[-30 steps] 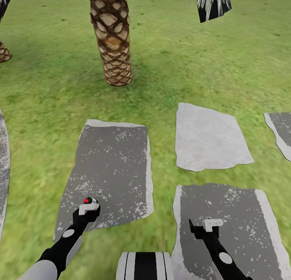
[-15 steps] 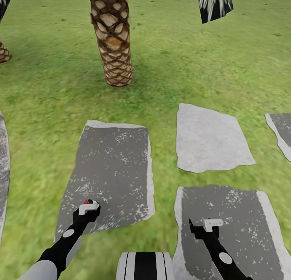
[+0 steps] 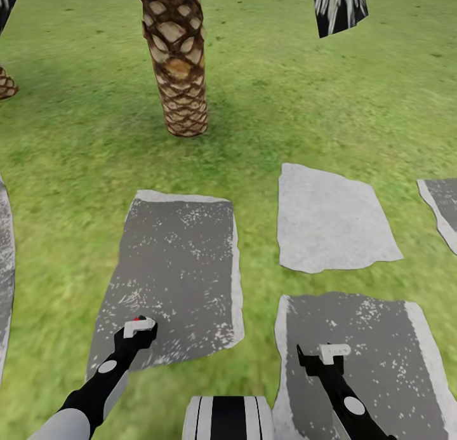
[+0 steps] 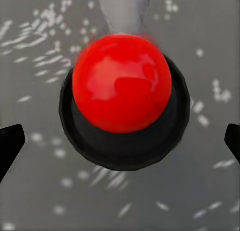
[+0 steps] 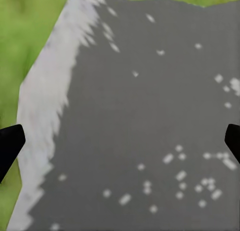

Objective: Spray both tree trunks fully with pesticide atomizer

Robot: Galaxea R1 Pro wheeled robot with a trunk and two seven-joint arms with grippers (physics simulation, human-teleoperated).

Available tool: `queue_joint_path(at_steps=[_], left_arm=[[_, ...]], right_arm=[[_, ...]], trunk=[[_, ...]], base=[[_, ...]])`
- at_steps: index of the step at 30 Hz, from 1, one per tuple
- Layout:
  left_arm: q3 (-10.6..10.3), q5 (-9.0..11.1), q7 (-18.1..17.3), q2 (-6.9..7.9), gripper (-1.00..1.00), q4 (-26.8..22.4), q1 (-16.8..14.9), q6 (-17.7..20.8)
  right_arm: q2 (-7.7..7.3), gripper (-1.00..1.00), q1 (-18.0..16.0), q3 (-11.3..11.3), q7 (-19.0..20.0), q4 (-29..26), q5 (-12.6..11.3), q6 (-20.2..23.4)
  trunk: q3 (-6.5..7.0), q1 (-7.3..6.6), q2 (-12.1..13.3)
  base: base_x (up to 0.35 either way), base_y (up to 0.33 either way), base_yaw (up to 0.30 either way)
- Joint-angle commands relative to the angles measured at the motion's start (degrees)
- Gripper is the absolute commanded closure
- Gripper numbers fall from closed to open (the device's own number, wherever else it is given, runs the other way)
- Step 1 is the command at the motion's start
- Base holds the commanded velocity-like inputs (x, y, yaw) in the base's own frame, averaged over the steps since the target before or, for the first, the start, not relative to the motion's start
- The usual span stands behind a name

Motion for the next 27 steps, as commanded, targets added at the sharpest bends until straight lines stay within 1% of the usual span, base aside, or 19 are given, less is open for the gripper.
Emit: queue_joint_path(at_steps=[1, 7, 20, 27], left_arm=[[0.0, 0.0, 0.0, 0.0, -1.0, 0.0, 0.0, 0.0], [0.0, 0.0, 0.0, 0.0, -1.0, 0.0, 0.0, 0.0], [0.0, 0.0, 0.0, 0.0, -1.0, 0.0, 0.0, 0.0], [0.0, 0.1, -0.1, 0.0, -1.0, 0.0, 0.0, 0.0]], right_arm=[[0.0, -1.0, 0.0, 0.0, 0.0, 0.0, 0.0, 0.0], [0.0, -1.0, 0.0, 0.0, 0.1, 0.0, 0.0, 0.0], [0.0, -1.0, 0.0, 0.0, 0.1, 0.0, 0.0, 0.0], [0.0, -1.0, 0.0, 0.0, 0.1, 0.0, 0.0, 0.0]], trunk=[[0.0, 0.0, 0.0], [0.07, 0.0, 0.0], [1.11, 0.0, 0.0], [1.26, 0.0, 0.0]], base=[[0.028, 0.015, 0.0], [0.009, 0.005, 0.0], [0.0, 0.0, 0.0], [0.0, 0.0, 0.0]])
